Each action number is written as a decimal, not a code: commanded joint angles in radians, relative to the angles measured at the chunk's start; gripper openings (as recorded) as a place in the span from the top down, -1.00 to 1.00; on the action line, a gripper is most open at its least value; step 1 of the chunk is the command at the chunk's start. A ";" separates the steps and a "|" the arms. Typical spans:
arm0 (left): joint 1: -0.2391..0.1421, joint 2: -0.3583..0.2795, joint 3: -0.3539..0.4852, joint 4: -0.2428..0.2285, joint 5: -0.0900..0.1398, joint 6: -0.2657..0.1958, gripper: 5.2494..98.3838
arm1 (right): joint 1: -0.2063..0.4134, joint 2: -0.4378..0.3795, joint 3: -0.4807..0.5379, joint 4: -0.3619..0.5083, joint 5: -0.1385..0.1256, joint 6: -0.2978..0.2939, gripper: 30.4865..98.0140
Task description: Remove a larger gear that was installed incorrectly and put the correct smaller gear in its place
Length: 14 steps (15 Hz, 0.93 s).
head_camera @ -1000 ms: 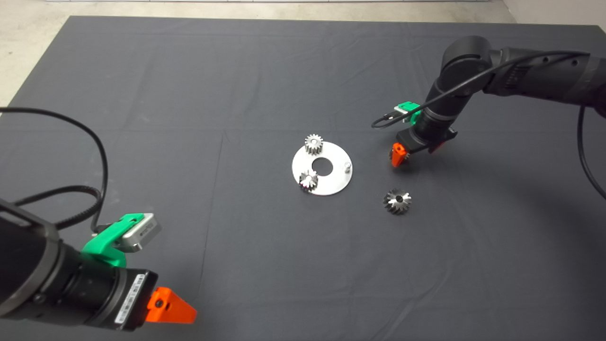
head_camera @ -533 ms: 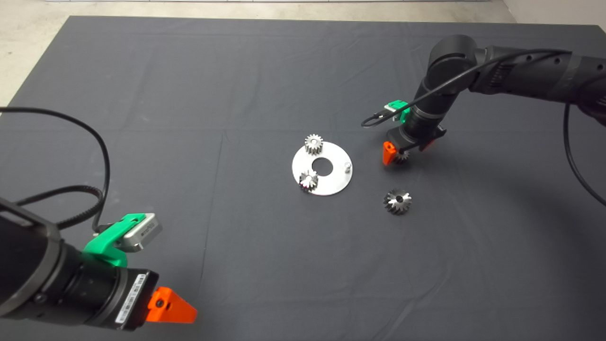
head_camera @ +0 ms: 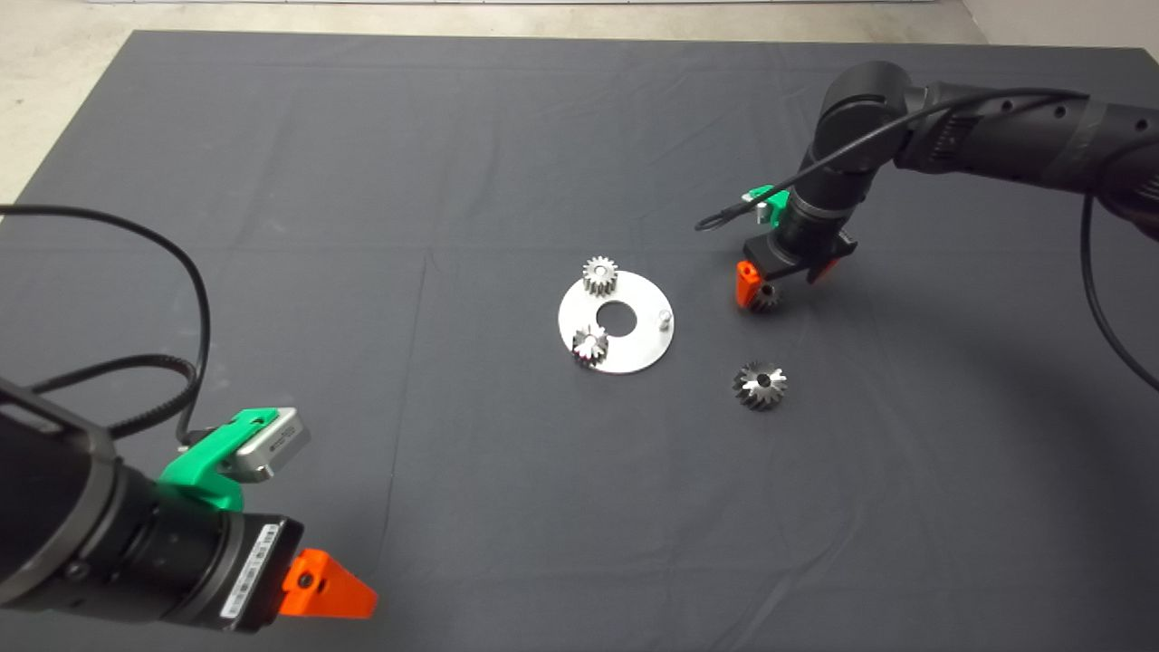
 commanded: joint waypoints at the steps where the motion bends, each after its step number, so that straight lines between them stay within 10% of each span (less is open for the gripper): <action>1: -0.011 -0.004 0.018 -0.020 0.001 0.001 -0.99 | 0.018 0.010 -0.009 -0.028 -0.113 -0.002 -0.83; 14: -0.011 -0.011 0.018 -0.020 0.000 0.001 -0.99 | 0.020 0.008 -0.008 -0.024 -0.066 0.008 -0.61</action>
